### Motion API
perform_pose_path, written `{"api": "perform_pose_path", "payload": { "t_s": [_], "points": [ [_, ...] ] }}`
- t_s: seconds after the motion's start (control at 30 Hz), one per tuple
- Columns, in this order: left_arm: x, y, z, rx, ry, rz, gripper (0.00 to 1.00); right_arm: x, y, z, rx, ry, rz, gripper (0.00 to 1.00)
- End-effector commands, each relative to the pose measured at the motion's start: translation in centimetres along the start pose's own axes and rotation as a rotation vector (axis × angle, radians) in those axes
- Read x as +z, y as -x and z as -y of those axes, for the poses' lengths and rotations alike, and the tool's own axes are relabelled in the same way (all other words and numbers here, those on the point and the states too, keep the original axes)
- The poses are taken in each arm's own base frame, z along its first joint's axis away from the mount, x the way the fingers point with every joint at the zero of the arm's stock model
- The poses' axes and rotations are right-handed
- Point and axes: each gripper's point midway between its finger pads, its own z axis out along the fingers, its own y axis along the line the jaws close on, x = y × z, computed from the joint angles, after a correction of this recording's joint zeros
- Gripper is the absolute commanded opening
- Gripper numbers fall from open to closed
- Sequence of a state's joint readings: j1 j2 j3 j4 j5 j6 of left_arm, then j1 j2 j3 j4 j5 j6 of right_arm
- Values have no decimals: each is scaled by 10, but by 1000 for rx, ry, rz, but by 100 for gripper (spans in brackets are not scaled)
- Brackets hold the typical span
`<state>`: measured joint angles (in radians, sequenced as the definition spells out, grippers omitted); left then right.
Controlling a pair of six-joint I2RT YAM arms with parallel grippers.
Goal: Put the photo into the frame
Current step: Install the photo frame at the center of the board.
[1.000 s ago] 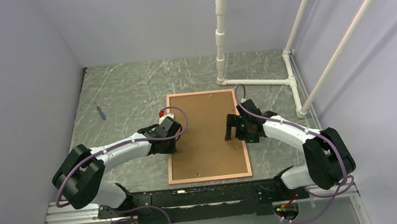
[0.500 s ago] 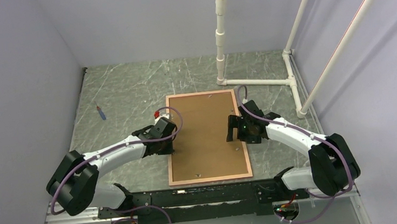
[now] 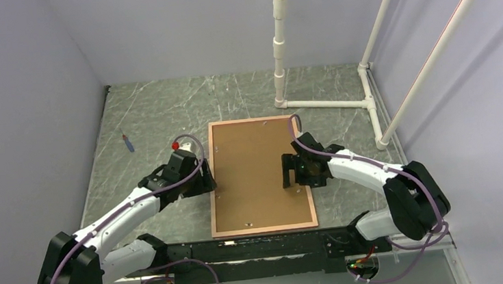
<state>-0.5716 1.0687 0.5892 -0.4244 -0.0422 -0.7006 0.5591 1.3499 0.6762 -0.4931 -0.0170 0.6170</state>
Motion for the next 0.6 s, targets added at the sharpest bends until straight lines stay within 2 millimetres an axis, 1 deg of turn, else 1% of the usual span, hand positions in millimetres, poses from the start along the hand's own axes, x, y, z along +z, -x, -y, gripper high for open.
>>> {"api": "perform_pose_path", "payload": {
  "t_s": [0.0,0.13,0.23,0.4,0.53,0.57],
  "points": [
    [-1,-1,1,-9,-31,1,71,-2,13,-16,-13,-1,36,99],
    [1,-6,-1,-7,-25,-25,72,-4,9,-11,-22,-41,43,99],
    [4,-8,-2,-4,-16,-36,72,-6,0,-6,-18,-55,35,97],
    [6,-9,-2,-7,-13,-40,72,-5,-13,4,-3,-76,18,91],
    [7,-11,-4,-4,-11,-42,72,-4,-19,11,11,-103,10,86],
    [7,-11,-4,-4,-11,-42,72,-4,-20,11,13,-105,9,84]
  ]
}}
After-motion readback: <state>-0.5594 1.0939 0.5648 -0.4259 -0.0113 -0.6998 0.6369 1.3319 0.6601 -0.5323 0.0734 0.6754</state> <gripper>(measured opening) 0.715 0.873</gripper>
